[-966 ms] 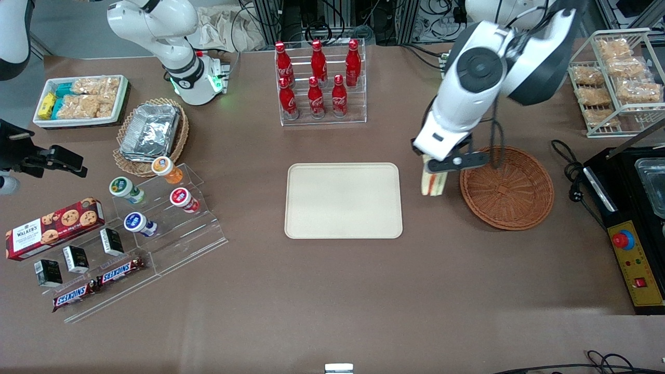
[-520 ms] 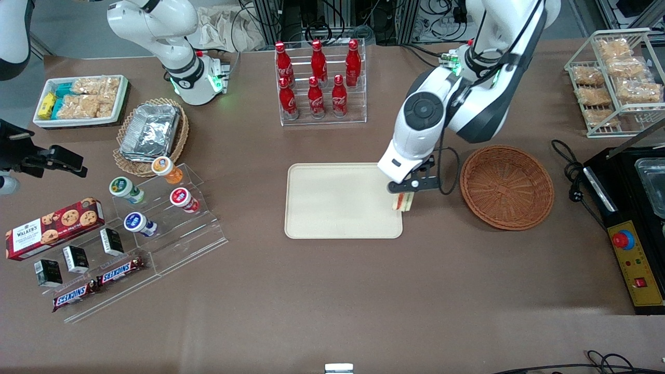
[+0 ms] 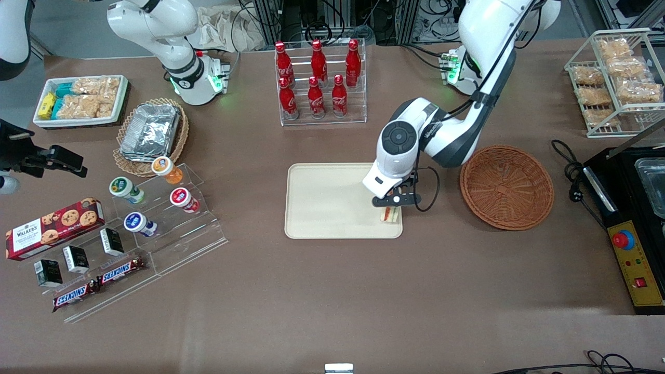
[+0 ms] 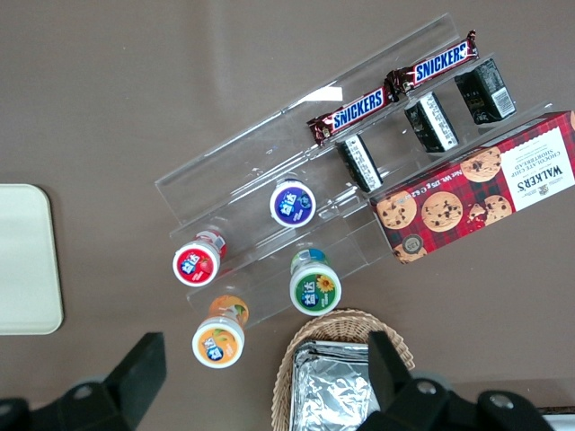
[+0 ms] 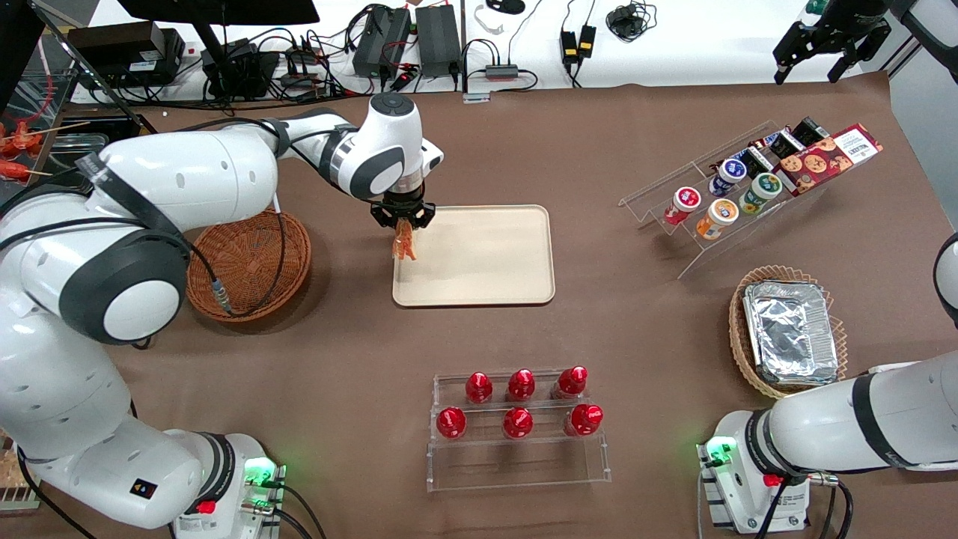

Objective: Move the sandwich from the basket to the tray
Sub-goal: 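Lower the sandwich onto the tray and open the left gripper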

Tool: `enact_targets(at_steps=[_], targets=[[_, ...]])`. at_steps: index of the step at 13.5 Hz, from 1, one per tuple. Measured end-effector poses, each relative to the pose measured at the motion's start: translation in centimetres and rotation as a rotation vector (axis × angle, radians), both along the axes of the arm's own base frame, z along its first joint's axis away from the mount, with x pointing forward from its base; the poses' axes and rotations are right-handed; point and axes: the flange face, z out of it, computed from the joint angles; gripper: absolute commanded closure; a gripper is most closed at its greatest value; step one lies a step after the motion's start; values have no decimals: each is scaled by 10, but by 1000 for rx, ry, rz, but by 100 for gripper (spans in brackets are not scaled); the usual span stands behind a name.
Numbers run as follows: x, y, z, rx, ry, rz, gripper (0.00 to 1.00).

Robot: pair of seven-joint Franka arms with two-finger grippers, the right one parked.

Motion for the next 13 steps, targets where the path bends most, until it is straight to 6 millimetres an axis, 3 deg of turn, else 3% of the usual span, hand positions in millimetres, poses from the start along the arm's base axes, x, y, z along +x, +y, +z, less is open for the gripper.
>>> enact_targets(at_steps=[4, 7, 8, 9, 10, 13], targets=[[2, -2, -37, 3, 4, -9, 100], [2, -3, -53, 8, -1, -7, 100], [2, -3, -56, 9, 1, -6, 89], [2, -3, -57, 10, 2, -6, 29], [2, -3, -58, 11, 3, -6, 0], [3, -3, -58, 11, 2, -7, 0]])
